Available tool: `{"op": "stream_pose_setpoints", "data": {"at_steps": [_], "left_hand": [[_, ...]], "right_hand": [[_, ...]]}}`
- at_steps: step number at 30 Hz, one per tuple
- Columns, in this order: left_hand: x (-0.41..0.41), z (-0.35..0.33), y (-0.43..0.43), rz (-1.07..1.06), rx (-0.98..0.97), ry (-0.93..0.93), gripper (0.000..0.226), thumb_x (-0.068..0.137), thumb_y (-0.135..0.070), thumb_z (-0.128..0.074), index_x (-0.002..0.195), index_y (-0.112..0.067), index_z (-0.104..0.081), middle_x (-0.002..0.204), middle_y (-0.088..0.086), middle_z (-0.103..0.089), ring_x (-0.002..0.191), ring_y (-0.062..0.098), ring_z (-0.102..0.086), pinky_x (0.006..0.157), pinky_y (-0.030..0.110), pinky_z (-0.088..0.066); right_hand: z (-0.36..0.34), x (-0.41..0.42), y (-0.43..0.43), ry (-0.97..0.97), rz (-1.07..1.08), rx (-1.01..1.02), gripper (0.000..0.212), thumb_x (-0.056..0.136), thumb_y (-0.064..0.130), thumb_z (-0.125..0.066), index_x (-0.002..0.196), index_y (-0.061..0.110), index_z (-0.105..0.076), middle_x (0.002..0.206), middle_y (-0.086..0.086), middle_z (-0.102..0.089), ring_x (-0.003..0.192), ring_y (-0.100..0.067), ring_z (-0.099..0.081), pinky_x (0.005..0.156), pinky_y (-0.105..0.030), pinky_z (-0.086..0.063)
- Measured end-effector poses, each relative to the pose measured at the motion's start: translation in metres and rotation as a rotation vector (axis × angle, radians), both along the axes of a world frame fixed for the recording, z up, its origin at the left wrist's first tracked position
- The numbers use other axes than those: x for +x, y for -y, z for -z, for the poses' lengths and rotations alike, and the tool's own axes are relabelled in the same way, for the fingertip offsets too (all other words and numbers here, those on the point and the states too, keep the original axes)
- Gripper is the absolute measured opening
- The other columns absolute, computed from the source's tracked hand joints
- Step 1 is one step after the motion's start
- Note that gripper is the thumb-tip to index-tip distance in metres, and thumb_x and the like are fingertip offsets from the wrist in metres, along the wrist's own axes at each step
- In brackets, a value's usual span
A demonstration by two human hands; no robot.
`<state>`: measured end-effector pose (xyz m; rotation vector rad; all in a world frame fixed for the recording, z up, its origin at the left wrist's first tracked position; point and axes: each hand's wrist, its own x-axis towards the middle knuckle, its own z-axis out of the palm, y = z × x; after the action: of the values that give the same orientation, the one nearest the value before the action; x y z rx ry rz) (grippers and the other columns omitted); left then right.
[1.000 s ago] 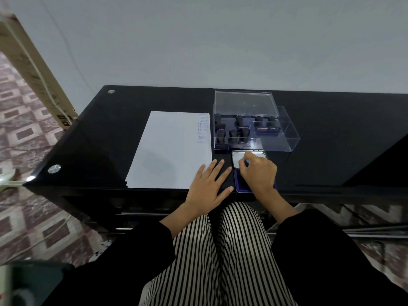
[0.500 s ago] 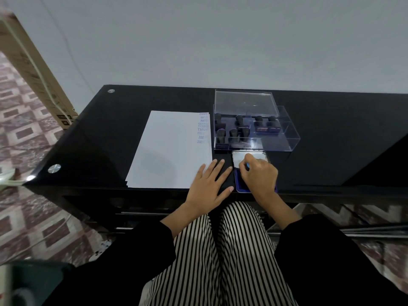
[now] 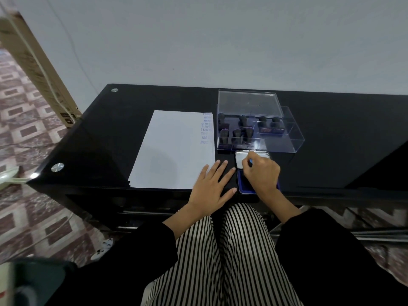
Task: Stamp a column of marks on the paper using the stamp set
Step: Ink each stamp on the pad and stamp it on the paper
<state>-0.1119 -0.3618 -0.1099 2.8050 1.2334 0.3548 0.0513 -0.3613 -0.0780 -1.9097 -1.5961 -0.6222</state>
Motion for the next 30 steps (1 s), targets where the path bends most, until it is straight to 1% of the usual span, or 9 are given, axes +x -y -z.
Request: {"op": "stream_pose_setpoints", "data": {"at_steps": [3, 5, 9, 13, 15, 17, 22, 27, 30], "left_hand": [[0.0, -0.001, 0.0, -0.001, -0.014, -0.002, 0.074, 0.09, -0.061, -0.001, 0.147, -0.021, -0.026, 0.155, 0.007, -0.022, 0.145, 0.024, -0.016, 0.117, 0.044, -0.011], [0.001, -0.002, 0.0, -0.002, -0.029, 0.011, 0.073, 0.09, -0.061, -0.005, 0.148, -0.022, -0.026, 0.155, 0.007, -0.022, 0.145, 0.024, -0.014, 0.118, 0.044, -0.01], [-0.001, -0.01, 0.0, 0.013, -0.108, 0.033, 0.075, 0.086, -0.061, -0.006, 0.148, -0.023, -0.023, 0.157, 0.004, -0.015, 0.146, 0.02, -0.007, 0.118, 0.04, -0.003], [-0.004, -0.032, -0.002, -0.039, -0.288, 0.395, 0.051, 0.097, -0.046, -0.037, 0.139, -0.018, -0.043, 0.154, 0.001, -0.026, 0.141, 0.013, -0.025, 0.114, 0.027, -0.02], [-0.011, -0.043, -0.009, -0.073, -0.262, 0.525, 0.039, 0.097, -0.033, -0.044, 0.132, -0.016, -0.051, 0.148, -0.001, -0.036, 0.135, 0.011, -0.035, 0.107, 0.021, -0.026], [-0.02, -0.051, -0.02, -0.109, -0.228, 0.581, 0.033, 0.097, -0.024, -0.046, 0.127, -0.013, -0.054, 0.141, 0.002, -0.044, 0.13, 0.014, -0.041, 0.104, 0.019, -0.029], [-0.046, -0.05, -0.054, -0.28, -0.227, 0.508, 0.037, 0.097, -0.02, -0.045, 0.132, -0.011, -0.047, 0.141, 0.004, -0.044, 0.13, 0.017, -0.041, 0.105, 0.023, -0.031], [-0.061, -0.039, -0.074, -0.351, -0.221, 0.392, 0.045, 0.097, -0.023, -0.046, 0.138, -0.009, -0.04, 0.145, 0.006, -0.04, 0.134, 0.02, -0.037, 0.109, 0.027, -0.028], [-0.063, -0.031, -0.081, -0.361, -0.218, 0.255, 0.053, 0.098, -0.032, -0.041, 0.144, -0.011, -0.029, 0.153, 0.005, -0.027, 0.143, 0.02, -0.02, 0.115, 0.033, -0.016]], "right_hand": [[-0.003, -0.002, 0.003, -0.031, 0.006, -0.028, 0.031, 0.077, 0.024, -0.041, 0.051, 0.014, -0.055, 0.033, 0.001, -0.045, 0.027, -0.015, -0.041, 0.037, -0.015, -0.023], [-0.005, -0.002, 0.005, -0.038, 0.011, -0.062, 0.031, 0.077, 0.024, -0.041, 0.052, 0.014, -0.056, 0.033, 0.001, -0.045, 0.027, -0.016, -0.042, 0.035, -0.015, -0.024], [-0.011, -0.001, 0.008, -0.079, -0.007, -0.206, 0.02, 0.076, 0.012, -0.062, 0.056, 0.009, -0.058, 0.036, -0.005, -0.049, 0.031, -0.021, -0.045, 0.038, -0.015, -0.02], [-0.028, -0.001, 0.005, -0.229, -0.02, -0.217, 0.024, 0.089, 0.017, -0.054, 0.065, 0.011, -0.054, 0.049, -0.005, -0.048, 0.047, -0.019, -0.043, 0.042, -0.021, -0.018], [-0.046, -0.008, -0.003, -0.279, -0.043, -0.172, 0.029, 0.093, 0.02, -0.05, 0.064, 0.017, -0.044, 0.049, 0.002, -0.039, 0.05, -0.019, -0.041, 0.043, -0.022, -0.015], [-0.062, -0.018, -0.019, -0.321, -0.096, -0.19, 0.033, 0.096, 0.028, -0.046, 0.065, 0.016, -0.042, 0.052, 0.001, -0.042, 0.055, -0.02, -0.045, 0.048, -0.024, -0.023], [-0.089, -0.041, -0.07, -0.384, -0.274, -0.448, 0.039, 0.095, 0.052, -0.038, 0.081, 0.017, -0.047, 0.074, 0.0, -0.056, 0.07, -0.016, -0.051, 0.063, -0.027, -0.035], [-0.096, -0.054, -0.107, -0.336, -0.373, -0.747, 0.034, 0.098, 0.044, -0.035, 0.086, 0.013, -0.043, 0.084, -0.003, -0.05, 0.078, -0.02, -0.046, 0.07, -0.029, -0.033], [-0.095, -0.06, -0.118, -0.172, -0.386, -0.804, 0.029, 0.098, 0.038, -0.039, 0.101, 0.012, -0.049, 0.089, -0.002, -0.051, 0.081, -0.019, -0.047, 0.07, -0.029, -0.034]]}}
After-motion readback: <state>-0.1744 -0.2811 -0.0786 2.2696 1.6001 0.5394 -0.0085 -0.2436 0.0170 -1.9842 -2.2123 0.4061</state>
